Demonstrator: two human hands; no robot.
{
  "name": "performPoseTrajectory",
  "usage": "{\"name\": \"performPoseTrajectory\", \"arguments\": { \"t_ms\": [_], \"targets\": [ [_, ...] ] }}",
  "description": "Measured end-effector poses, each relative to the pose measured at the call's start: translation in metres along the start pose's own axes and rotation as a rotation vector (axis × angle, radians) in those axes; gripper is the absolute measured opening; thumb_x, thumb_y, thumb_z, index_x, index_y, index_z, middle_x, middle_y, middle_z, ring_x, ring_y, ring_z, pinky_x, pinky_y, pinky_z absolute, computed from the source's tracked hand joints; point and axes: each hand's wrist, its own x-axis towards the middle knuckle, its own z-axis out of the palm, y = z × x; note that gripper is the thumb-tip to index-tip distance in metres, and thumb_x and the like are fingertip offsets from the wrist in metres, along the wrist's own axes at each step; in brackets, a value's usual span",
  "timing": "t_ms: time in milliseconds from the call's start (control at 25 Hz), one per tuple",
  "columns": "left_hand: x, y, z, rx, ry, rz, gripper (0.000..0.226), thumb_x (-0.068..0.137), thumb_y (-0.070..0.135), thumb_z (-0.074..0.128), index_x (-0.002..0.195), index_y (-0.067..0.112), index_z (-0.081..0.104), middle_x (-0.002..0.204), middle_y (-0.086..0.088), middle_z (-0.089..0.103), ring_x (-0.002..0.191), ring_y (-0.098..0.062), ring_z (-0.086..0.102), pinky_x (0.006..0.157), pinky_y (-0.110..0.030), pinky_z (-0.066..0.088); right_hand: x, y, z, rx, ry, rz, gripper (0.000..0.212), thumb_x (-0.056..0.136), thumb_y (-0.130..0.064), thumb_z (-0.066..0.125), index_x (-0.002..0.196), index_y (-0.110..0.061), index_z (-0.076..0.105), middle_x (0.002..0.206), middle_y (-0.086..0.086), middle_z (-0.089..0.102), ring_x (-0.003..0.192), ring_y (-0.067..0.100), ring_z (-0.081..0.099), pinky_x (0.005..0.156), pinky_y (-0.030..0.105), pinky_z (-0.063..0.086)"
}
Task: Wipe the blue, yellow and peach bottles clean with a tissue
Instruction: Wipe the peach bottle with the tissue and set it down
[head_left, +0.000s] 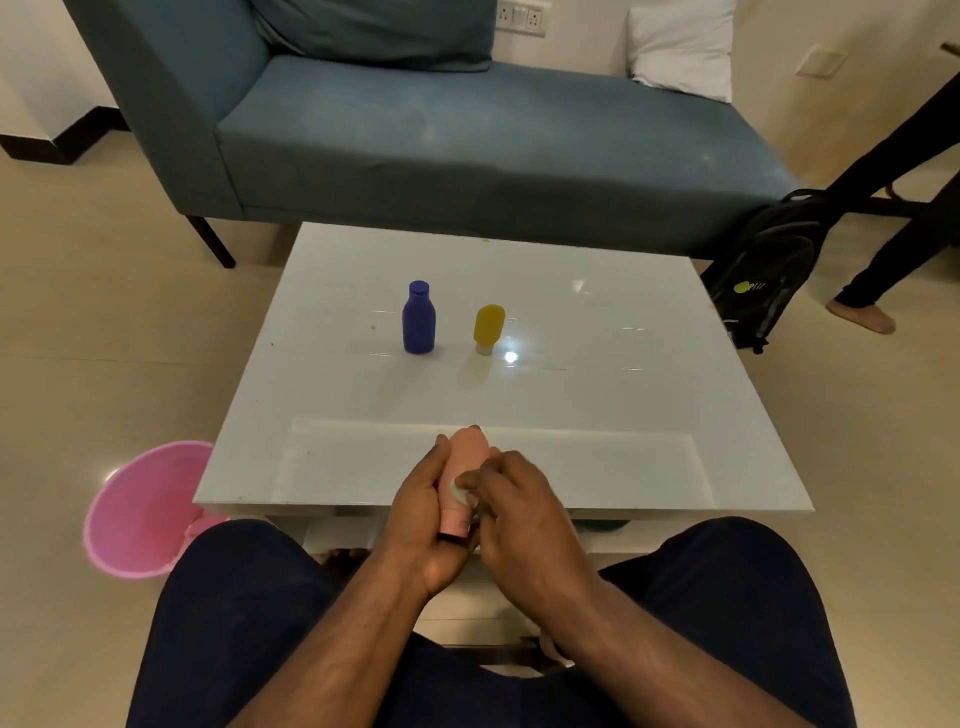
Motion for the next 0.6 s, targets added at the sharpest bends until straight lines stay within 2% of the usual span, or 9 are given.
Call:
{"name": "performPoseTrajectory", "arguments": {
  "t_ms": [80, 200, 280, 400, 480, 600],
  "targets": [
    [-0.001, 0.002, 0.000, -0.018, -0.016, -0.020, 0.055, 0.095, 0.051, 0.057, 0.127, 0.006, 0.066, 0.116, -0.015, 0.073, 0.100, -0.029, 0.071, 0.090, -0.044, 0.054, -0.006, -0.001, -0.002, 0.011, -0.064, -0.035, 0.028, 0.082, -0.005, 0.054, 0.105, -0.016, 0.066, 0.100, -0.001, 0.057, 0.090, 0.016, 0.054, 0.074, 0.032, 0.053],
    [-0.001, 0.001, 0.003, 0.041, 0.006, 0.013, 0.049, 0.094, 0.046, 0.060, 0.124, 0.008, 0.064, 0.102, -0.016, 0.073, 0.091, -0.029, 0.069, 0.080, -0.043, 0.055, 0.015, 0.019, -0.006, 0.037, 0.043, 0.102, 0.027, 0.086, -0.005, 0.057, 0.107, -0.019, 0.066, 0.103, -0.006, 0.052, 0.092, 0.011, 0.053, 0.078, 0.030, 0.053],
    [-0.002, -0.001, 0.003, 0.054, 0.009, 0.017, 0.050, 0.092, 0.044, 0.062, 0.127, 0.008, 0.064, 0.106, -0.018, 0.072, 0.095, -0.031, 0.068, 0.081, -0.044, 0.054, 0.017, 0.016, -0.005, 0.020, 0.059, 0.155, 0.027, 0.086, -0.006, 0.057, 0.109, -0.020, 0.064, 0.104, -0.006, 0.051, 0.092, 0.011, 0.053, 0.077, 0.030, 0.053],
    [-0.001, 0.000, 0.001, -0.011, 0.001, 0.006, 0.048, 0.094, 0.043, 0.060, 0.128, 0.008, 0.066, 0.117, -0.017, 0.073, 0.109, -0.032, 0.068, 0.093, -0.045, 0.054, -0.003, -0.009, 0.001, -0.035, -0.057, -0.014, 0.031, 0.081, -0.004, 0.062, 0.108, -0.019, 0.065, 0.103, -0.003, 0.057, 0.093, 0.014, 0.052, 0.076, 0.030, 0.052],
    [-0.001, 0.000, 0.000, -0.011, -0.020, 0.026, 0.044, 0.095, 0.043, 0.059, 0.125, 0.014, 0.070, 0.118, -0.017, 0.073, 0.107, -0.032, 0.069, 0.092, -0.046, 0.054, -0.002, -0.007, -0.004, -0.039, -0.093, -0.046, 0.030, 0.081, -0.005, 0.063, 0.108, -0.019, 0.066, 0.102, -0.002, 0.058, 0.092, 0.014, 0.052, 0.076, 0.029, 0.052],
    [0.001, -0.001, 0.001, 0.037, -0.035, 0.057, 0.037, 0.095, 0.041, 0.056, 0.124, 0.023, 0.072, 0.118, -0.015, 0.073, 0.102, -0.030, 0.068, 0.086, -0.046, 0.053, 0.022, 0.016, -0.005, -0.039, 0.036, 0.099, 0.025, 0.087, -0.012, 0.058, 0.110, -0.021, 0.065, 0.102, -0.006, 0.053, 0.092, 0.012, 0.052, 0.077, 0.028, 0.051]
  ]
}}
